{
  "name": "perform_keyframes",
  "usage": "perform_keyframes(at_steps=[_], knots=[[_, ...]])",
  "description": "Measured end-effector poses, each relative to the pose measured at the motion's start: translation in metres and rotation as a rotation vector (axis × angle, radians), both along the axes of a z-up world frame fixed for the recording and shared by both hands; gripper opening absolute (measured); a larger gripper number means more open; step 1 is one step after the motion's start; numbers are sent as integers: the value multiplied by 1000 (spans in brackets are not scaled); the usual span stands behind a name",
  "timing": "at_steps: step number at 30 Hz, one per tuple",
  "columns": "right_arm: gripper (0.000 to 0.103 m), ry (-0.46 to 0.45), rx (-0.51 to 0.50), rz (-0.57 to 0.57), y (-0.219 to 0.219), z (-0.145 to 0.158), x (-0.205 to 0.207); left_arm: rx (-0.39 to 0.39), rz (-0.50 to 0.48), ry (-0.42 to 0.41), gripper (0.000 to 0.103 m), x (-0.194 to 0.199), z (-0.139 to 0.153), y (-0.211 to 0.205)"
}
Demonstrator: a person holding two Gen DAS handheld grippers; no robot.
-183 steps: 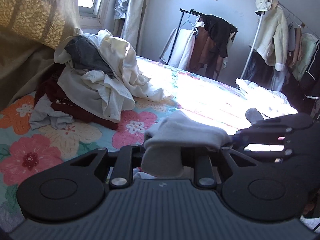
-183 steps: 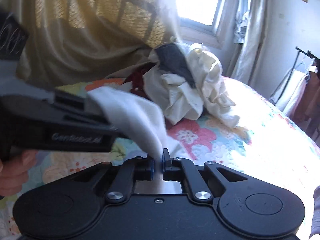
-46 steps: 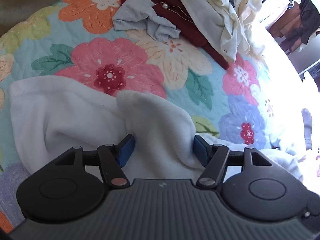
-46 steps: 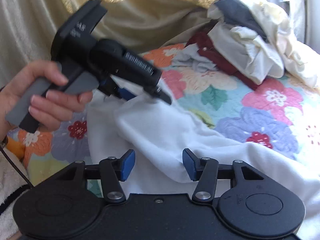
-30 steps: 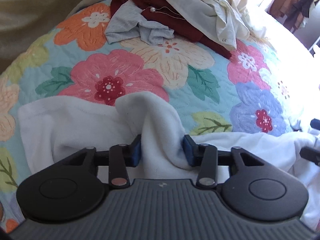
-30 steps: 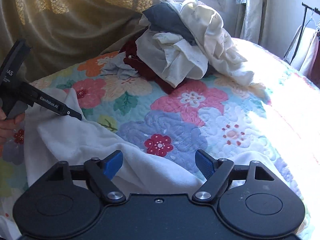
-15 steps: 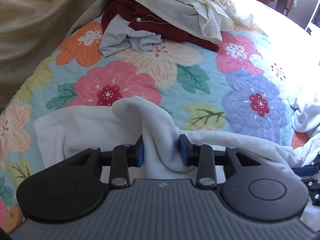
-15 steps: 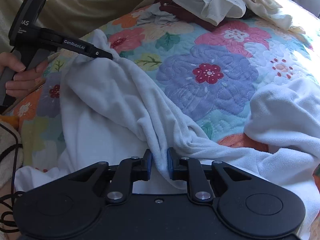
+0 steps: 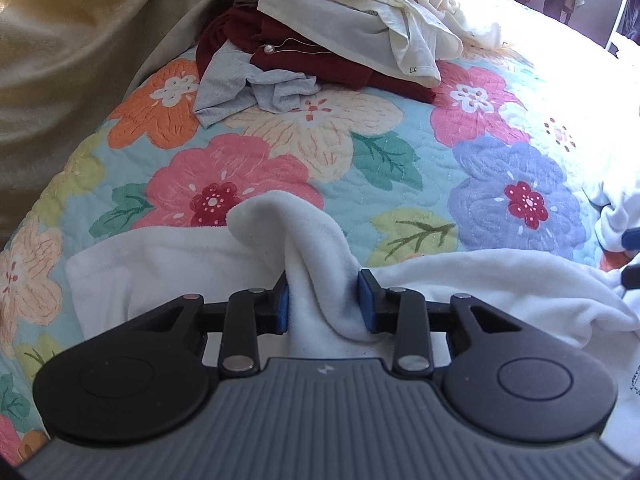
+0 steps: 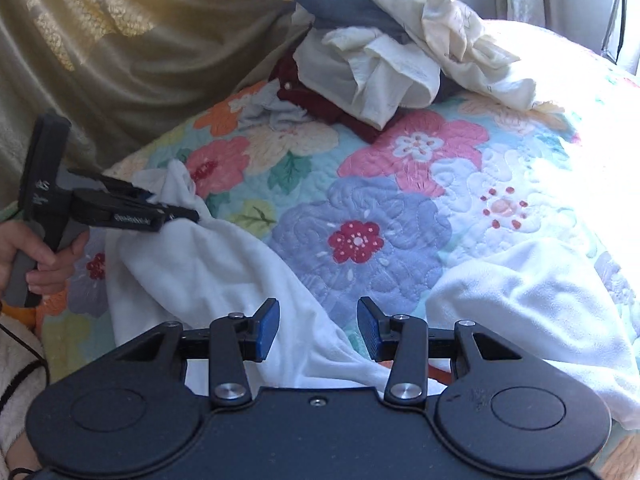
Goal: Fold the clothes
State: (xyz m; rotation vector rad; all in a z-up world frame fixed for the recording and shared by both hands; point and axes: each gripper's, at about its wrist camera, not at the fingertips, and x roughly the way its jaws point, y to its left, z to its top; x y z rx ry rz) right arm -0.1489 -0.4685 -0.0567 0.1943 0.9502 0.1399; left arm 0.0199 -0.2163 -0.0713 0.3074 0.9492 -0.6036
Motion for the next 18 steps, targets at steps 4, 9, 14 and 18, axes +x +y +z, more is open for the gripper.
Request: perform_keyframes(at_steps=[4, 9, 14, 18], knots=[[47, 114, -58, 90, 11, -33, 14, -25, 8, -1, 25, 0, 2, 1], [5, -15, -290, 148, 35, -17, 17, -57, 40, -22, 17, 2, 7, 0], [5, -98, -363, 42, 9, 20, 38, -134, 53, -70, 13, 9, 19, -9], [5, -134, -424, 8, 2, 32, 50, -108, 40, -121, 11, 15, 25, -28]])
